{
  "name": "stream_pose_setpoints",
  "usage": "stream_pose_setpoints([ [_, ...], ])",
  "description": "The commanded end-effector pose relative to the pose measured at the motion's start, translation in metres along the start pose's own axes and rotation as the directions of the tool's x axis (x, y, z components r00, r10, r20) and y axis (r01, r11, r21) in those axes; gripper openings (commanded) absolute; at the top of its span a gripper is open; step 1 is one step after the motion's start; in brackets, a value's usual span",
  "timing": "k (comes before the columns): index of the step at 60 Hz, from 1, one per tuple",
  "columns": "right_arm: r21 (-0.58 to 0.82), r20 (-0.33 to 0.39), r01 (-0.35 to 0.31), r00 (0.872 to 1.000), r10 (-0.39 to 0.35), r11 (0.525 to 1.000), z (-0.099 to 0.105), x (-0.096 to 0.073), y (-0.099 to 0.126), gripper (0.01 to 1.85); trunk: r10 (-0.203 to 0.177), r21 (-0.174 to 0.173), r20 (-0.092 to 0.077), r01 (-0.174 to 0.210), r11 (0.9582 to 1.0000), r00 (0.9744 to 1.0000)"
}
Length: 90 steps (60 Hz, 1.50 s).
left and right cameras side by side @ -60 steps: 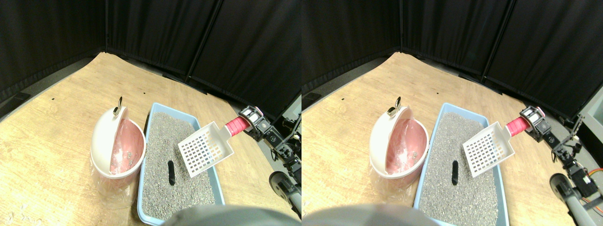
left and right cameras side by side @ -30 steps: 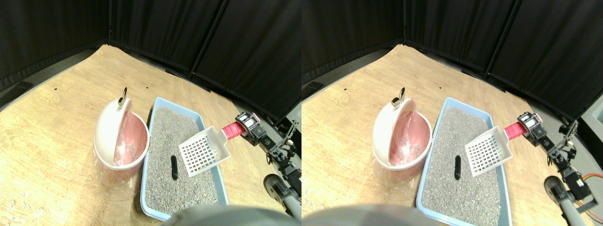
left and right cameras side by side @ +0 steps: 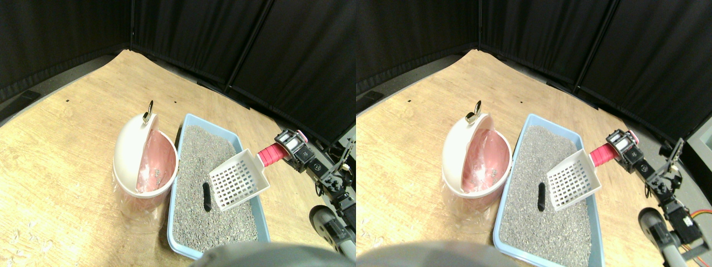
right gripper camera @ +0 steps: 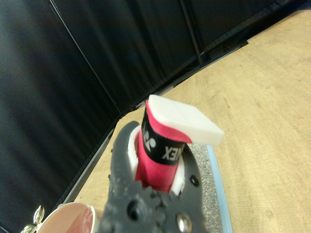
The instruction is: Scoop (unimanual)
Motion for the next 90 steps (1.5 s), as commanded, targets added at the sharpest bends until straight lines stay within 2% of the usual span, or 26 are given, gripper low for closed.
stream_pose_setpoints([
  [1,-0.018,0.048,-0.033,0.998,0.034,0.999,0.004,0.002,0.008,0.06,0.019,-0.014,-0.022,-0.019,0.9997,0.9996],
  [20,-0.072,0.036,-0.065,0.997,0.068,0.995,0.005,0.005,0.017,0.06,0.012,-0.014,-0.026,-0.012,0.9998,0.9996],
  [26,-0.063,0.006,-0.095,0.995,0.095,0.993,0.005,0.005,0.029,0.06,0.016,-0.021,-0.036,-0.017,0.9996,0.9992],
  [29,-0.015,-0.005,-0.130,0.992,0.130,0.991,0.001,0.007,0.041,0.06,0.021,-0.027,-0.042,-0.022,0.9994,0.9989],
  [35,0.027,-0.024,-0.153,0.988,0.154,0.988,-0.003,0.011,0.060,0.06,0.035,-0.043,-0.053,-0.038,0.9984,0.9980],
  [43,0.048,-0.053,-0.164,0.985,0.166,0.985,-0.009,0.013,0.078,0.10,0.052,-0.060,-0.060,-0.056,0.9967,0.9968],
  [46,0.076,-0.051,-0.172,0.983,0.176,0.982,-0.011,0.013,0.085,0.06,0.057,-0.062,-0.065,-0.061,0.9962,0.9962],
  [55,0.110,-0.059,-0.183,0.980,0.191,0.977,-0.017,0.015,0.097,0.06,0.063,-0.063,-0.060,-0.067,0.9958,0.9962],
  [65,0.197,-0.078,-0.115,0.988,0.132,0.974,-0.025,0.017,0.085,0.06,0.055,-0.058,-0.052,-0.058,0.9966,0.9971],
  [68,0.214,-0.118,-0.040,0.991,0.066,0.976,-0.027,0.017,0.079,0.06,0.051,-0.053,-0.050,-0.053,0.9972,0.9975],
  [72,0.238,-0.073,-0.041,0.996,0.060,0.970,-0.032,0.019,0.069,0.06,0.040,-0.045,-0.049,-0.042,0.9981,0.9980],
  [79,0.278,-0.078,0.003,0.997,0.020,0.960,-0.031,0.016,0.057,0.06,0.030,-0.038,-0.039,-0.032,0.9988,0.9988],
  [80,0.353,-0.076,0.024,0.997,0.002,0.935,-0.032,0.015,0.051,0.06,0.028,-0.037,-0.037,-0.030,0.9989,0.9989],
  [83,0.377,-0.064,0.029,0.998,-0.006,0.926,-0.032,0.014,0.048,0.06,0.025,-0.035,-0.036,-0.026,0.9990,0.9990],
  [88,0.500,-0.070,0.073,0.997,-0.044,0.863,-0.033,0.011,0.041,0.06,0.020,-0.031,-0.030,-0.021,0.9993,0.9993],
  [89,0.500,-0.070,0.073,0.997,-0.044,0.863,-0.033,0.011,0.041,0.06,0.018,-0.030,-0.029,-0.019,0.9994,0.9994],
  [90,0.528,-0.087,0.104,0.994,-0.067,0.843,-0.034,0.011,0.039,0.06,0.018,-0.030,-0.029,-0.019,0.9994,0.9994],
])
